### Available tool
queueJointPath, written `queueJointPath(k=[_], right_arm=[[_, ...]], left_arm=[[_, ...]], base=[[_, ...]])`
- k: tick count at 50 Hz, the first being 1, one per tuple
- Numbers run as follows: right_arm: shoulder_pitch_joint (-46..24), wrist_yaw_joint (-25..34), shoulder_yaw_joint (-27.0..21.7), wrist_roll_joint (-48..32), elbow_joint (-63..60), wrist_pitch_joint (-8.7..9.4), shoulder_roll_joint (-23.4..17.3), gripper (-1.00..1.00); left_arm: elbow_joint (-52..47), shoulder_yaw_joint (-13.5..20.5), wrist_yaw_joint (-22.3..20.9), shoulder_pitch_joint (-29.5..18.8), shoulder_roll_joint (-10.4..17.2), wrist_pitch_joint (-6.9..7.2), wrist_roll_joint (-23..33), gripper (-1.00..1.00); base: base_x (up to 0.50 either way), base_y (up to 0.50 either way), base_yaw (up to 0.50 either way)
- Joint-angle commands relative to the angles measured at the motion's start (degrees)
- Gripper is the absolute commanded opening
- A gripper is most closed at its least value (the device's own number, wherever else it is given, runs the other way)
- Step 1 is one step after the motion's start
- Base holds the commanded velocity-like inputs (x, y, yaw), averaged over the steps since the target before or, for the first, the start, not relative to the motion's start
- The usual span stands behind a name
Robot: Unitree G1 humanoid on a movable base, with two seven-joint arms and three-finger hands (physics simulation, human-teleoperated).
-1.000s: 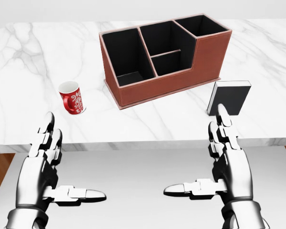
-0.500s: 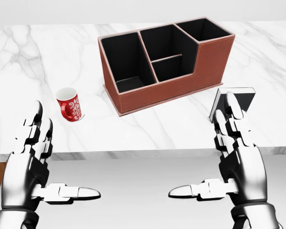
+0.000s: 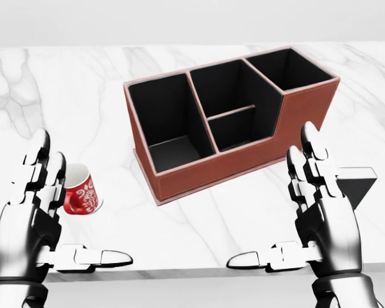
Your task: Pick up the book and place it in the back compartment of the caddy.
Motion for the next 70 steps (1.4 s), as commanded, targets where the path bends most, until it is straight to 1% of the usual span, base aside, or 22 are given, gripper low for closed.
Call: queueJointPath(k=[1,20,32,36,50,52,70], right_arm=[[0.1,0.3,0.0,-0.5,0.0,0.0,-0.1,1.0],[0.2,0.1,0.6,-1.7,0.0,0.0,0.1,1.0],[0.3,-0.7,1.0,-3.3,-0.7,0.0,0.1,1.0],[2.1,2.4,1.4,-1.0,-2.9,0.0,0.0,1.0],[1.7,1.6,1.5,-2.8,-2.0,0.0,0.1,1.0],[1.3,0.7,1.6,-3.8,-1.5,0.0,0.1,1.0],[1.4,0.3,1.7,-4.1,-2.8,0.0,0.2,1.0]], left_arm=[[-1.7,0.0,0.1,0.3,0.0,0.0,-0.1,1.0],[-1.6,0.1,0.1,0.2,0.0,0.0,0.0,1.0],[-1.5,0.2,0.0,0.3,-0.1,0.0,0.0,1.0],[-1.3,0.1,0.0,0.3,-0.1,0.0,0.0,1.0],[-2.1,0.2,0.0,0.4,0.0,0.0,-0.1,1.0],[-2.4,0.2,0.0,0.5,-0.1,0.0,-0.1,1.0],[-1.8,0.2,-0.1,0.3,0.0,0.0,-0.2,1.0]], base=[[0.5,0.0,0.0],[0.5,0.0,0.0],[0.18,0.0,0.0],[0.12,0.0,0.0],[0.5,0.0,0.0],[0.42,0.0,0.0],[0.02,0.0,0.0]])
